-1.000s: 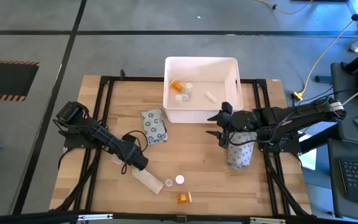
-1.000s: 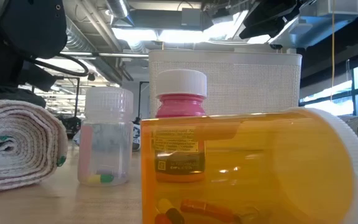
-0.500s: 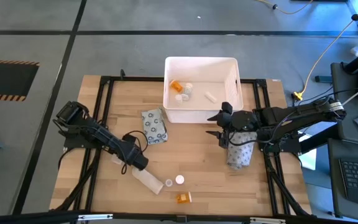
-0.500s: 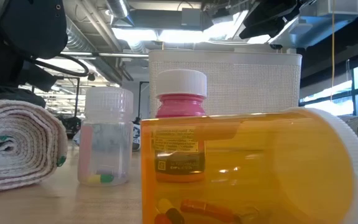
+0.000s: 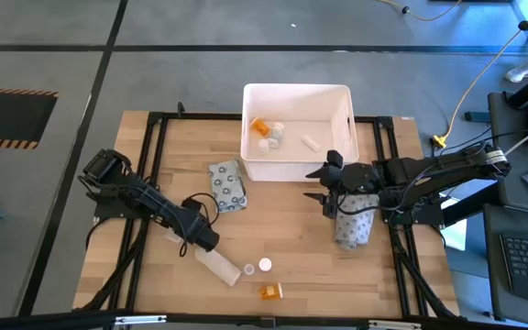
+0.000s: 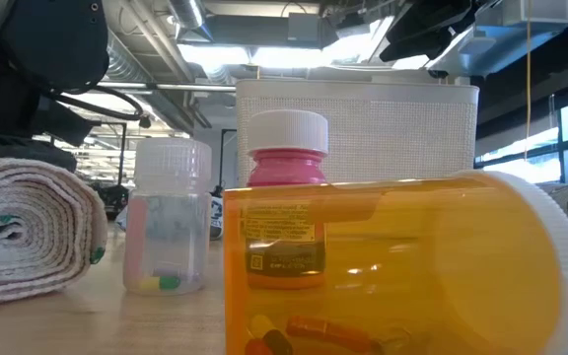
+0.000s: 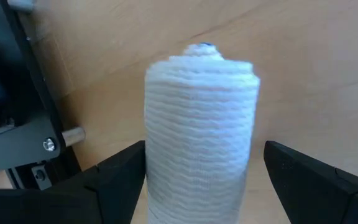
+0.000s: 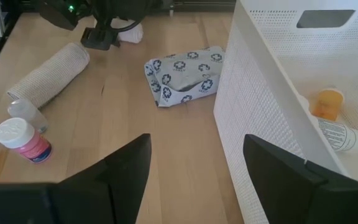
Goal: Pick & place medical supplies in basket/bin
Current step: Put the top brown bandage into the white bin
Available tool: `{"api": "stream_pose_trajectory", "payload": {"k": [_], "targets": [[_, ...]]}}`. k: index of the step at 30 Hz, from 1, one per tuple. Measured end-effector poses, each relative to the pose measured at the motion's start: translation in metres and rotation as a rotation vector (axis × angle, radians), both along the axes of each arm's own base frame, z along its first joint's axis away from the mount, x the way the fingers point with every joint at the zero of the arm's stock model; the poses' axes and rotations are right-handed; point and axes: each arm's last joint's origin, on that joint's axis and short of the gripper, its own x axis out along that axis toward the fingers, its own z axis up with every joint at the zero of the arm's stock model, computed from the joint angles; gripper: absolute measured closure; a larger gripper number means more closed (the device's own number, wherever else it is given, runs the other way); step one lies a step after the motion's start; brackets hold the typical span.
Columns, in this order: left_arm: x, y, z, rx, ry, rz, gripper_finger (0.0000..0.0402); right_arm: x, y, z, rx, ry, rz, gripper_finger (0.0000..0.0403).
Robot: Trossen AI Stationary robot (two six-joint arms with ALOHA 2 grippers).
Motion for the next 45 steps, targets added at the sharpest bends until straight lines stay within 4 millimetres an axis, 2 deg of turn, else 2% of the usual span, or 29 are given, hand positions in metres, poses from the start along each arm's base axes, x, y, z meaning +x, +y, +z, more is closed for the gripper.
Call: {"api": "stream_pose_trajectory", "payload": {"k": [5, 9, 19, 24, 27, 31, 33, 36, 40, 42, 45], "targets": [[0.001, -0.001, -0.001, -0.005, -0.019, -0.012, 0.0091, 0.0, 0.0, 0.0, -0.002, 0.001, 0.002, 0.0146], [0.002, -0.001, -0.001, -0.011, -0.017, -0.023, 0.0109, 0.0, 0.0, 0.0, -0.003, 0.001, 0.002, 0.0146], [0.001, -0.002, 0.0, -0.032, 0.001, -0.129, 0.0219, 0.0, 0.0, 0.0, -0.011, 0.003, 0.007, 0.0146], [0.011, -0.007, 0.014, -0.064, -0.03, -0.262, 0.026, 0.0, 0.0, 0.0, -0.011, 0.003, 0.007, 0.0146], [0.021, -0.01, 0.032, -0.05, -0.093, -0.393, 0.0263, 0.0, 0.0, 0.0, -0.017, 0.004, 0.011, 0.0146], [0.038, -0.011, 0.066, 0.061, -0.205, -0.581, 0.0256, 0.0, 0.0, 0.0, -0.02, 0.007, 0.013, 0.0146], [0.048, -0.01, 0.086, 0.184, -0.281, -0.679, 0.0254, 0.0, 0.0, -0.001, -0.021, 0.013, 0.013, 0.0146], [0.062, -0.008, 0.116, 0.481, -0.369, -0.799, 0.0253, -0.002, 0.0, -0.003, -0.02, 0.037, 0.01, 0.0146], [0.081, 0.0, 0.158, 0.864, -0.414, -0.819, 0.0254, -0.004, -0.001, -0.006, 0.01, 0.075, -0.015, 0.0146], [0.091, 0.008, 0.182, 0.943, -0.44, -0.787, 0.0255, -0.006, 0.0, -0.008, 0.024, 0.094, -0.026, 0.0146], [0.106, 0.024, 0.214, 0.966, -0.495, -0.745, 0.0255, -0.008, -0.001, -0.01, 0.033, 0.12, -0.037, 0.0146]]}}
